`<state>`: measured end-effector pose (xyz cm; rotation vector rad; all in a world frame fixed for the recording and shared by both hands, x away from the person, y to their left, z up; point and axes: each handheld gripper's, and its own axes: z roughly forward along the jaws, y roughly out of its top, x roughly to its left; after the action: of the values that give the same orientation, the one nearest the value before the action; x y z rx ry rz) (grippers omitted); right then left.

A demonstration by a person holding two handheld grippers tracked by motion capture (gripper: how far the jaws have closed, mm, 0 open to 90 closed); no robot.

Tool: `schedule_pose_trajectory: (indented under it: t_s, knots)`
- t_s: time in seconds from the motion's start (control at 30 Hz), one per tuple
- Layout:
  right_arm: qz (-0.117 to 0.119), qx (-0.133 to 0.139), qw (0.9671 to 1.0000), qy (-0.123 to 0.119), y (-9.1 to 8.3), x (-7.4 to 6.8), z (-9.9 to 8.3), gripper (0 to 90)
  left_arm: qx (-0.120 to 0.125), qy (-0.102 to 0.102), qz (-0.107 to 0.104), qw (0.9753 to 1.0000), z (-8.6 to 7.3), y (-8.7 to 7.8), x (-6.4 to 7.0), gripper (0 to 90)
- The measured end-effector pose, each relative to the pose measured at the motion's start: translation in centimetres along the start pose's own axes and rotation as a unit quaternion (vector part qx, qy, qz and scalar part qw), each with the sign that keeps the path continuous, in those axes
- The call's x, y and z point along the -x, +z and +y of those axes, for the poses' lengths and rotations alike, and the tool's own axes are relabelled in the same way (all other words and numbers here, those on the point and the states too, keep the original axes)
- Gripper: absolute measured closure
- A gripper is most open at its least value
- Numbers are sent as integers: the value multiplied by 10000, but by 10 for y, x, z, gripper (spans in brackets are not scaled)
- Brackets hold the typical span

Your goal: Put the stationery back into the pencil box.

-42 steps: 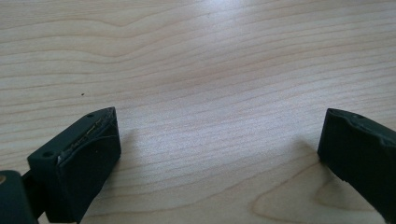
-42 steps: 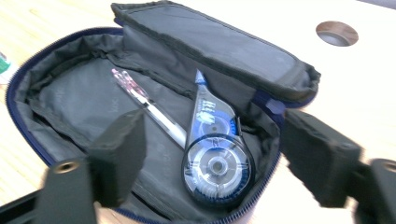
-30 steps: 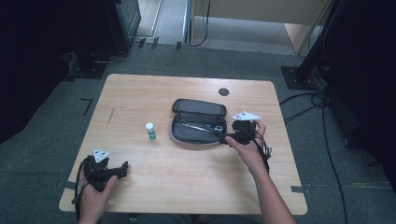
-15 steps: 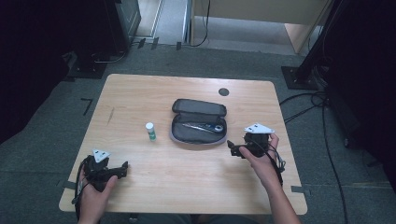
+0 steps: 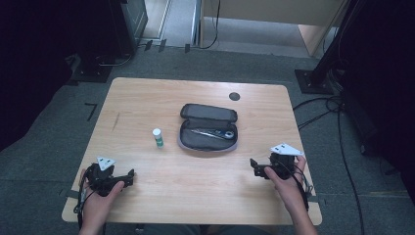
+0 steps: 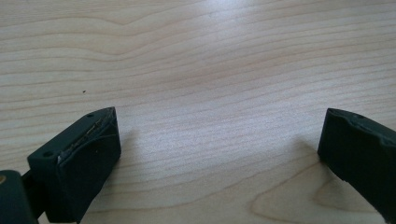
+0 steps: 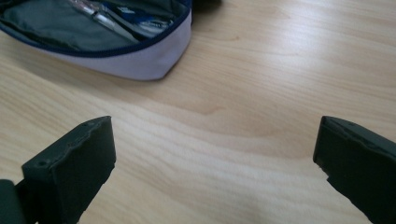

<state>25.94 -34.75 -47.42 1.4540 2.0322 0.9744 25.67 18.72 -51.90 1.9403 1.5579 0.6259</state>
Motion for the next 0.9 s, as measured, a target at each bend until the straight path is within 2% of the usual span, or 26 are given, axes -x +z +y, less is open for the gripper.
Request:
schedule_pose_trajectory:
  t_s: [0.13,0.33,0.5,0.73,0.83,0.9]
  knots:
    - [-30,-27,10000,0,-9,7,-14,0,-174,-126,154,9997,4,-2,-1,0]
    - [-96,-128,9997,190,-21,25,-38,0,45,-6,-186,9998,8,-8,3,0]
    - [-151,-168,9987,450,-28,39,-53,0,121,27,-299,9995,20,-13,12,0]
    - [-296,-250,9979,511,-33,47,-71,0,320,104,-520,9981,45,-22,21,0]
    - [-292,-292,9977,536,-34,48,-78,0,473,186,-677,9964,57,-26,26,0]
    - [-321,-372,9979,414,-34,46,-83,0,533,287,-766,9952,64,-27,30,0]
